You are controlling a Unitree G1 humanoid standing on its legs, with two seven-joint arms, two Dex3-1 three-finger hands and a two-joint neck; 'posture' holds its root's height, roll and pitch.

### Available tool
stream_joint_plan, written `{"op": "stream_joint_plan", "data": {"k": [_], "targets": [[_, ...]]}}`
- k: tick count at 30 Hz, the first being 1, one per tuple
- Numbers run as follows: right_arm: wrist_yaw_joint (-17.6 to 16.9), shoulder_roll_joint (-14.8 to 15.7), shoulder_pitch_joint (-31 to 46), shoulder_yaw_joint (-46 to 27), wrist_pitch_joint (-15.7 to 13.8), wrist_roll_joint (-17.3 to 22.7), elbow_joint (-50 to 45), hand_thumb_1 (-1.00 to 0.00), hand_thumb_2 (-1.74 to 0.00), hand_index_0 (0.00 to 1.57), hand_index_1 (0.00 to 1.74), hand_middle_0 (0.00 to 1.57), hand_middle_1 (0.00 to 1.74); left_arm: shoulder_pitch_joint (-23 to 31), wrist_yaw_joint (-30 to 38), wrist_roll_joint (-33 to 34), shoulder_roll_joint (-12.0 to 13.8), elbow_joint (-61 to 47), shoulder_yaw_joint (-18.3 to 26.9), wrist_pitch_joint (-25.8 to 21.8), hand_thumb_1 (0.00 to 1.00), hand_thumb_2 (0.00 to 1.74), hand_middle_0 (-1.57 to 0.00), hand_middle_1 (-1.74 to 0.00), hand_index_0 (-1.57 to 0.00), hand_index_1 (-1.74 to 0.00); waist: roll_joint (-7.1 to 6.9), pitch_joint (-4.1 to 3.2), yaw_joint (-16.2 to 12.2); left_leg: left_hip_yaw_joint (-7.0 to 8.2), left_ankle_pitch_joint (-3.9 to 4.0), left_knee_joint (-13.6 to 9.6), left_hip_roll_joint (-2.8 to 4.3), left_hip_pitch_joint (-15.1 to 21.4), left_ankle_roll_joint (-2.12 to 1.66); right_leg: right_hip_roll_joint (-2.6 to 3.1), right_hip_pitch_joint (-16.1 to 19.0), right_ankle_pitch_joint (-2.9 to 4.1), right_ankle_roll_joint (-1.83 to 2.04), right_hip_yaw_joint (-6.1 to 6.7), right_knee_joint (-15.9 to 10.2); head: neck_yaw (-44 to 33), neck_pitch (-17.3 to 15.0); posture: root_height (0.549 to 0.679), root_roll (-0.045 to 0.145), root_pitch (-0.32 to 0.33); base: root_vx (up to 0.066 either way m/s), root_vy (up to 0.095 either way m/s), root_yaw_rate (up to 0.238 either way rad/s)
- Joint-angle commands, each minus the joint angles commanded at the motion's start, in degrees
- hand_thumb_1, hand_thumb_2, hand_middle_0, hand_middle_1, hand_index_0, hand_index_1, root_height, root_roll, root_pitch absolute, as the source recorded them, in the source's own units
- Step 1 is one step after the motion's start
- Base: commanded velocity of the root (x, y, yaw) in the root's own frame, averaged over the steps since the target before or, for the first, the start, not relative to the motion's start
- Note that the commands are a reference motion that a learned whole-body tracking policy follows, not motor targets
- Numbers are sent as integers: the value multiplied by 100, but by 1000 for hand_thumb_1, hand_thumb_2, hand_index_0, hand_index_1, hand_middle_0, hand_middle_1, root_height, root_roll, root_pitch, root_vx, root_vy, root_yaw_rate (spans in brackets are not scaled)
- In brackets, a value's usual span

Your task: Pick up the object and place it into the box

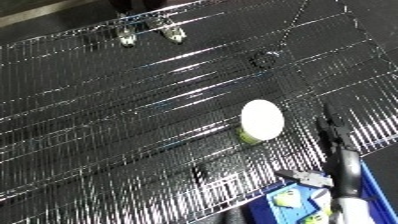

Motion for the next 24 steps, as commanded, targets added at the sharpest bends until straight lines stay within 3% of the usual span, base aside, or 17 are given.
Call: {"op": "stream_joint_plan", "data": {"k": [16,24], "targets": [[298,-17,-850,248,390,-210,258,0,0,0,0,0,0,-193,74,39,-41,-138,-104,79,1000,1740,-1570,-1740,-1570,-1740,122,0,201,-19,-80,22,-69,-358,43,-31,-448,-14,2,-58,206,293,175,644,84,126,10,-21,46],[377,-50,-1230,463,424,-21,685,0,0,0,0,0,0,-293,103,-5,33,-126,-159,160,1000,1740,-1570,-1740,-1570,-1740,131,0,308,-48,-133,60,-92,-474,66,-43,-557,3,17,-116,256,450,213,643,80,138,10,-17,57]]}}
